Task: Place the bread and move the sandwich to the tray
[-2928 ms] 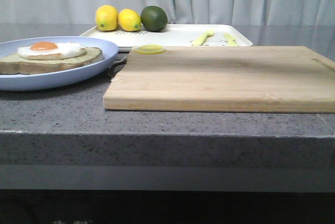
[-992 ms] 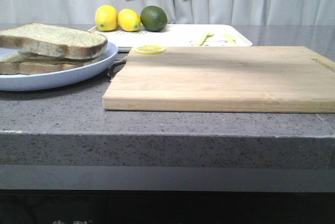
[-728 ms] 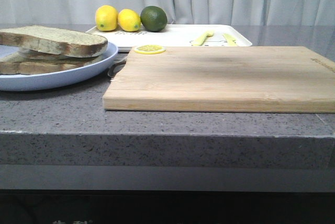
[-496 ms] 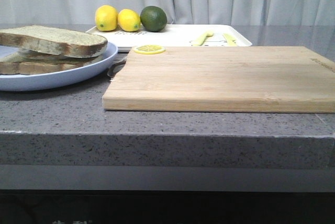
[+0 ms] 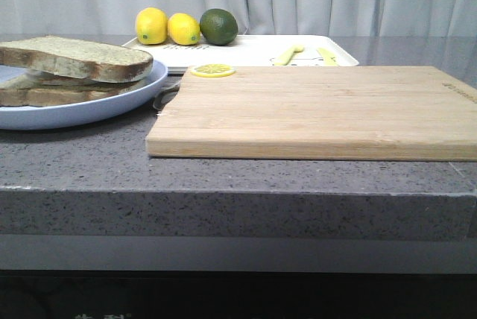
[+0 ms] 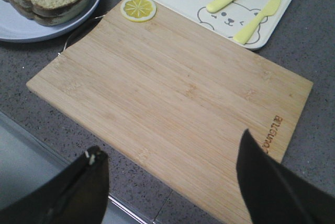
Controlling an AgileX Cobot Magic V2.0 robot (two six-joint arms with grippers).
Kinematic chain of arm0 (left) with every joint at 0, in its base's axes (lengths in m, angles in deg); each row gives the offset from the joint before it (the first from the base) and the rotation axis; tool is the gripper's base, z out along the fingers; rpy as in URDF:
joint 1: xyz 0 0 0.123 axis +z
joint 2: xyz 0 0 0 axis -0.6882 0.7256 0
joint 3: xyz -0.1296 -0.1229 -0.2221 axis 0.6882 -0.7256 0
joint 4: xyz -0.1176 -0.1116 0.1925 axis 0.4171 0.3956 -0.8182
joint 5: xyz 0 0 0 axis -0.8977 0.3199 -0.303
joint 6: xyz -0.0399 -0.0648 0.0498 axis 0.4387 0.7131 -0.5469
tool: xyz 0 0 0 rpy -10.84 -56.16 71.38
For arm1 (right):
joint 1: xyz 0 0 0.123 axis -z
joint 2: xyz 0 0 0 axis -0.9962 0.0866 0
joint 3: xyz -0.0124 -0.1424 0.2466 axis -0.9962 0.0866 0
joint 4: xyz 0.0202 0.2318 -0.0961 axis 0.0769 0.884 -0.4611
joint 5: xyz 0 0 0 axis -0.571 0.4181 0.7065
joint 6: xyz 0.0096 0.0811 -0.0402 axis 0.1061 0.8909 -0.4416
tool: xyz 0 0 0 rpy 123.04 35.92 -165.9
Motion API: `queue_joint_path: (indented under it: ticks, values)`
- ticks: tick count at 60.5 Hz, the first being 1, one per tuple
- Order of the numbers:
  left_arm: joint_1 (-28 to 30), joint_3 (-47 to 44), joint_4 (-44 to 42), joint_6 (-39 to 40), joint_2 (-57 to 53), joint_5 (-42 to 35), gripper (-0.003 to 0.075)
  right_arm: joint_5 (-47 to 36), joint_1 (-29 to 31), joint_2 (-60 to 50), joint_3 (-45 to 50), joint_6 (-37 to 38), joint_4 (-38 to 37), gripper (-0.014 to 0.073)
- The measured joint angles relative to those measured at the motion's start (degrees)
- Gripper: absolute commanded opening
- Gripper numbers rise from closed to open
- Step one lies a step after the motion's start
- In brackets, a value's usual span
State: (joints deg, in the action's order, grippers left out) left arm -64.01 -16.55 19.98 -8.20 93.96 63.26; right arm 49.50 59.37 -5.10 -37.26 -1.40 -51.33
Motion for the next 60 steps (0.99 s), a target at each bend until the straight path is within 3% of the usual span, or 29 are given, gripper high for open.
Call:
queue_joint_path:
  ticks: [17,38,60]
  values:
    - [0.0,0.0,0.0,0.0,0.0,0.0,0.0462,-5.8,0.0,-10.1,10.0,0.1,0.0,0.0530]
    - [0.0,0.0,0.4,0.0,0.0,1.0,0.0462,-4.5,0.0,-11.3,11.2,0.1,0.0,0.0530]
    - [0.8,4.7,-5.1,0.0,4.2,16.6,0.0462,-4.4,0.0,-11.3,11.2,0.1,0.0,0.0530]
